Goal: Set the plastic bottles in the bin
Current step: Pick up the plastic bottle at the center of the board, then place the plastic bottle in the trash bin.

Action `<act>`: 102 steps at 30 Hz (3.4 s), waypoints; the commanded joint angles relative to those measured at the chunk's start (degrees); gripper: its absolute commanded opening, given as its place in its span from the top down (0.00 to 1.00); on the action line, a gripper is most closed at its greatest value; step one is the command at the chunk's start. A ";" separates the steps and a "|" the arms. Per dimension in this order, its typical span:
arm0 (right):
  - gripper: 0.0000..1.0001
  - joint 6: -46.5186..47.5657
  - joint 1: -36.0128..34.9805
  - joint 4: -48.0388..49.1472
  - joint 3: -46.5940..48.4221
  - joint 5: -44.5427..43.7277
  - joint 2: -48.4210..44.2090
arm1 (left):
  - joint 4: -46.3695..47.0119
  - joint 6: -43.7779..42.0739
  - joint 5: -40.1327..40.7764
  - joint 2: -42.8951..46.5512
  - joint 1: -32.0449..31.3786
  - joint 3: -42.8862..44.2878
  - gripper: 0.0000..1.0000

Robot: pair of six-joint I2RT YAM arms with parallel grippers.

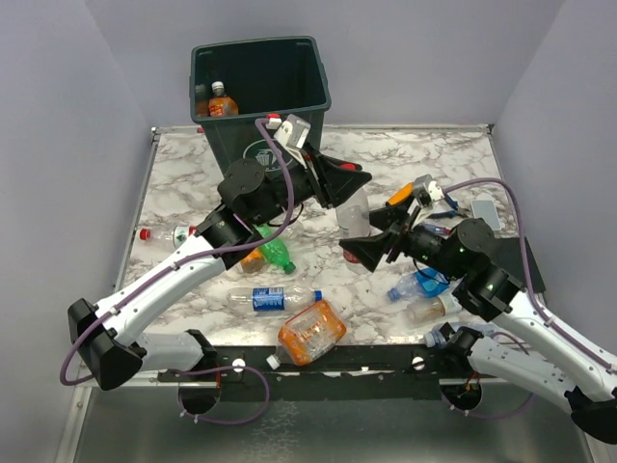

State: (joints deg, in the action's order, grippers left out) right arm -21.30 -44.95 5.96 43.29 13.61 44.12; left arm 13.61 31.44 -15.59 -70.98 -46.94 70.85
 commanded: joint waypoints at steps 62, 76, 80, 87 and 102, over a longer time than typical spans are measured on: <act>0.00 -2.67 -0.23 -18.79 -6.80 -23.43 -15.94 | 12.90 -22.93 39.79 -32.88 22.24 36.78 1.00; 0.00 -1.57 -0.23 -19.29 -6.51 -24.37 -12.76 | -2.53 -24.87 43.12 -36.35 22.24 36.03 1.00; 0.00 -1.56 -0.25 -19.89 -6.16 -24.43 -11.75 | -5.87 -29.38 51.83 -37.75 22.24 37.84 1.00; 0.00 -1.90 -0.23 -20.02 -5.98 -24.65 -11.32 | -7.94 -32.53 63.20 -37.70 22.52 39.36 1.00; 0.00 -2.10 -0.24 -20.90 -4.13 -24.20 -10.05 | -17.38 -22.94 40.72 -36.52 22.59 45.53 0.01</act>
State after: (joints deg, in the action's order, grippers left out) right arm -23.57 -44.95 -13.41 37.36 -9.63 34.54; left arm -0.38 6.44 29.74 -109.03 -24.34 114.02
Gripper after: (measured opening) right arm 0.998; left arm 0.874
